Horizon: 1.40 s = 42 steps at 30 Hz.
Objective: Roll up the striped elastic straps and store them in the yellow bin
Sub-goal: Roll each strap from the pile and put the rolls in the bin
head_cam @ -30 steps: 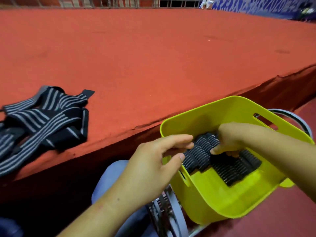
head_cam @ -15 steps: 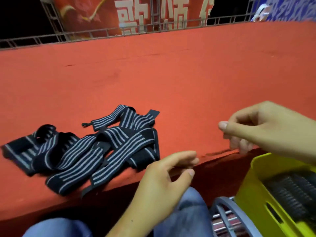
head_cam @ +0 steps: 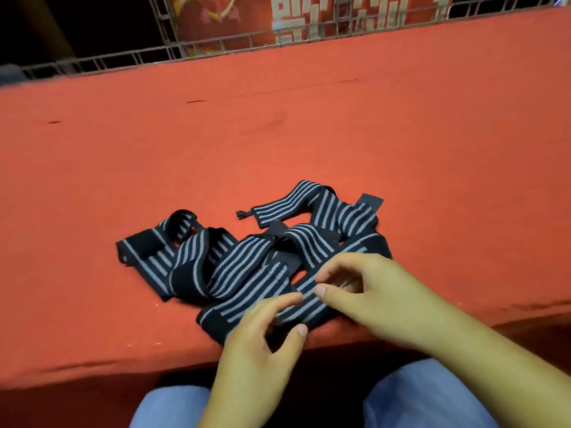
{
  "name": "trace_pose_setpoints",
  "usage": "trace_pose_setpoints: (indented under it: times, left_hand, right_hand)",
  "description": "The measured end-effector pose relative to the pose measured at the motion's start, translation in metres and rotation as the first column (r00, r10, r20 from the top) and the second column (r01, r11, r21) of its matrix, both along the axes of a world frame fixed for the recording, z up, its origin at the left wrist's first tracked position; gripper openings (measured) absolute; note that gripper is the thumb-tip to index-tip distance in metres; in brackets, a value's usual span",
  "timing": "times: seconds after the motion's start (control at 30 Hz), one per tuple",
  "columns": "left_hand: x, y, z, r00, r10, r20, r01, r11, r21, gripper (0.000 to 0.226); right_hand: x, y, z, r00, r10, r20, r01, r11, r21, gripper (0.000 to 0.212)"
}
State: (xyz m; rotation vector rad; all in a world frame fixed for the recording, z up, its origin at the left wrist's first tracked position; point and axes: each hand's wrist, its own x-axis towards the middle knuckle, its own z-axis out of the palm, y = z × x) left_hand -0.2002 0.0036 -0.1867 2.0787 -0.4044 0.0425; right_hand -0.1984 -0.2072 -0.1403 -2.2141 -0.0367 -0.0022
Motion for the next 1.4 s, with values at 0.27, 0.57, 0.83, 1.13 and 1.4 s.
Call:
trace_pose_setpoints:
  times: [0.27, 0.57, 0.83, 1.13, 1.4]
  left_hand:
    - [0.038, 0.073, 0.008, 0.981, 0.186, 0.063, -0.186, 0.983, -0.011, 0.046]
    - [0.075, 0.129, 0.016, 0.929, 0.263, -0.259, -0.298, 0.948, -0.107, 0.049]
    - [0.090, 0.142, 0.016, 0.871, 0.196, -0.450, -0.365, 0.872, -0.326, 0.041]
    - [0.090, 0.110, 0.036, 0.887, 0.119, -0.446, -0.334, 0.833, -0.440, 0.026]
    - [0.052, 0.091, 0.044, 0.918, 0.160, -0.363, -0.325, 0.829, -0.455, 0.027]
  right_hand:
    - [0.044, 0.088, -0.021, 0.996, 0.018, -0.083, -0.004, 0.986, 0.168, 0.011]
    - [0.094, 0.180, -0.026, 0.934, 0.051, -0.353, 0.138, 0.860, 0.491, 0.039]
    - [0.091, 0.178, -0.017, 0.944, 0.166, -0.285, -0.020, 0.892, 0.452, 0.053]
    - [0.061, 0.139, -0.022, 0.878, 0.256, -0.405, -0.182, 0.960, 0.212, 0.044]
    - [0.053, 0.119, -0.023, 0.843, 0.155, -0.516, 0.144, 0.858, 0.493, 0.038]
